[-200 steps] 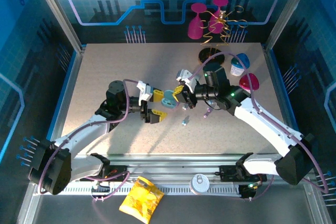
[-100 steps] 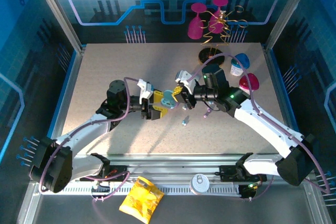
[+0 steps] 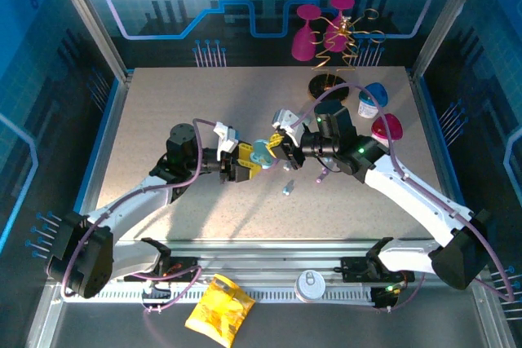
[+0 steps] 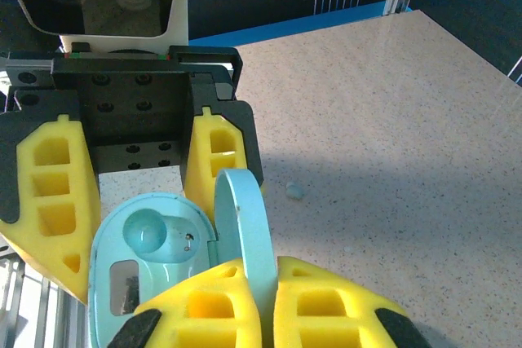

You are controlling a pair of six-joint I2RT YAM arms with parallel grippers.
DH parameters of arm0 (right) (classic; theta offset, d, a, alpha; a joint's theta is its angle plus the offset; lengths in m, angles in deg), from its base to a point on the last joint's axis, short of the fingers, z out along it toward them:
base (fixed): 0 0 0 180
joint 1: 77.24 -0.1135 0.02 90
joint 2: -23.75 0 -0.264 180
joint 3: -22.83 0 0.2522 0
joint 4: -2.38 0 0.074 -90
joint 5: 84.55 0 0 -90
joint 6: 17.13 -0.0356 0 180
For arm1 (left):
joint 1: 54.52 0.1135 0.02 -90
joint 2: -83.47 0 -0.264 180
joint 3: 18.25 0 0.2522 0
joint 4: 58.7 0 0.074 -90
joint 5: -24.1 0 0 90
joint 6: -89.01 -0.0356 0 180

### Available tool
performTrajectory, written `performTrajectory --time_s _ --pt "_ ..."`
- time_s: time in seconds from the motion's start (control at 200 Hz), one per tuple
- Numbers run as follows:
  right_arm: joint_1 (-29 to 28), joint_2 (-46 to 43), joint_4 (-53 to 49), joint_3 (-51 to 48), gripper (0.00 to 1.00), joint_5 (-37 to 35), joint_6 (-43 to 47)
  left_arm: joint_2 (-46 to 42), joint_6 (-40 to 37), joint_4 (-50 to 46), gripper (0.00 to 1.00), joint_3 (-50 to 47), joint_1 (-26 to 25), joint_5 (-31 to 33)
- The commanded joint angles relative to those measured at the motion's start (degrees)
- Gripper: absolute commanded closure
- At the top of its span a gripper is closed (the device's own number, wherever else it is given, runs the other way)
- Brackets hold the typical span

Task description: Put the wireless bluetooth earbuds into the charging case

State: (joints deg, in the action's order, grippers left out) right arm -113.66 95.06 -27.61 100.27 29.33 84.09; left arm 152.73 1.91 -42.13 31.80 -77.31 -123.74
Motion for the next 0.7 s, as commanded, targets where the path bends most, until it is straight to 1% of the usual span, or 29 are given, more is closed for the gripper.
performTrajectory --time_s 0.0,0.065,0.19,0.215,0.29,0.36,0.455,0.695 --pt "-0.7 -1.19 0.95 -0.4 1.0 -0.57 0.81 0.28 -0.86 1.36 0.59 2.2 -0.23 -0.69" --pt "-0.75 -1.18 1.0 -0.23 0.95 -0.41 0.48 0.27 -1.45 1.32 0.62 2.03 -0.24 -0.69" --pt "-0.72 -1.51 1.2 -0.11 0.87 -0.08 -0.13 0.18 -2.19 1.44 0.63 1.59 -0.21 -0.78" --pt "-0.75 -1.5 1.28 -0.19 0.82 -0.06 -0.31 0.14 -2.28 1.41 0.63 1.4 -0.24 -0.78" --pt "-0.67 -1.85 1.54 -0.35 0.62 0.36 -0.63 0.05 -2.66 1.71 0.63 1.12 -0.23 -0.69" --pt "-0.34 -2.3 2.15 -0.6 0.52 1.38 -1.43 -0.17 -2.97 2.03 0.64 0.72 -0.09 -0.44" --pt "0.59 -3.47 3.74 -1.35 0.44 3.14 -2.93 -0.17 -2.93 3.43 0.64 -0.06 0.02 0.18" --pt "3.22 -7.37 9.45 -4.23 0.35 8.27 -7.73 0.44 -1.18 9.1 0.65 -1.73 0.57 0.49"
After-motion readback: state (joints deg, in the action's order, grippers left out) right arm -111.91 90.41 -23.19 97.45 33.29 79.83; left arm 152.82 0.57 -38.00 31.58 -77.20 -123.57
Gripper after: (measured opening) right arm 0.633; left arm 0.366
